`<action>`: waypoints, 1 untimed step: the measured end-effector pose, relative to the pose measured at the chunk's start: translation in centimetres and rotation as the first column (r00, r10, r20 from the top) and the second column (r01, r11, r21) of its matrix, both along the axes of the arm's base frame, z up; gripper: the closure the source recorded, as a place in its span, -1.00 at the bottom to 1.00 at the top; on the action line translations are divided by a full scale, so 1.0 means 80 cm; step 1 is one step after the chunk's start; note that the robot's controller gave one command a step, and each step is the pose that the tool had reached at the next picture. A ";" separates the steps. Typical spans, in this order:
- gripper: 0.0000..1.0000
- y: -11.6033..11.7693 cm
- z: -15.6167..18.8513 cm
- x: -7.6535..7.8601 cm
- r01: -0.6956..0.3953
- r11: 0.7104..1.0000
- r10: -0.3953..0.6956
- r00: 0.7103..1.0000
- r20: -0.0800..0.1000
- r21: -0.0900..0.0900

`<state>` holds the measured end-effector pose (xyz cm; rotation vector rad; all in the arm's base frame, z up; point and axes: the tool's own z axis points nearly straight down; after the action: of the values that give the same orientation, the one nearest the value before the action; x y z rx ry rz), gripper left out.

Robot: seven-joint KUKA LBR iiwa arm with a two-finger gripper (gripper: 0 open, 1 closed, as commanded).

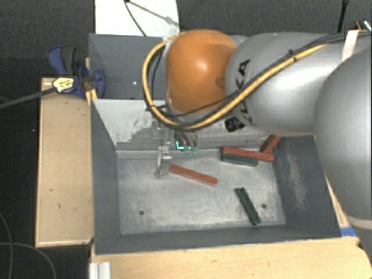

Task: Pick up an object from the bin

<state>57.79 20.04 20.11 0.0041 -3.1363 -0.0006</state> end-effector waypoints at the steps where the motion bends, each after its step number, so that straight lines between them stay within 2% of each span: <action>1: -1.00 -0.093 -0.017 -0.004 0.115 0.993 -0.115 0.993 0.005 -0.003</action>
Offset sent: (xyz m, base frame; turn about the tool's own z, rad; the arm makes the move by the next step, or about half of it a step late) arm -0.0037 -0.0698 -0.0135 0.1075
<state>57.49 12.62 18.73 -0.1769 -3.1363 0.0042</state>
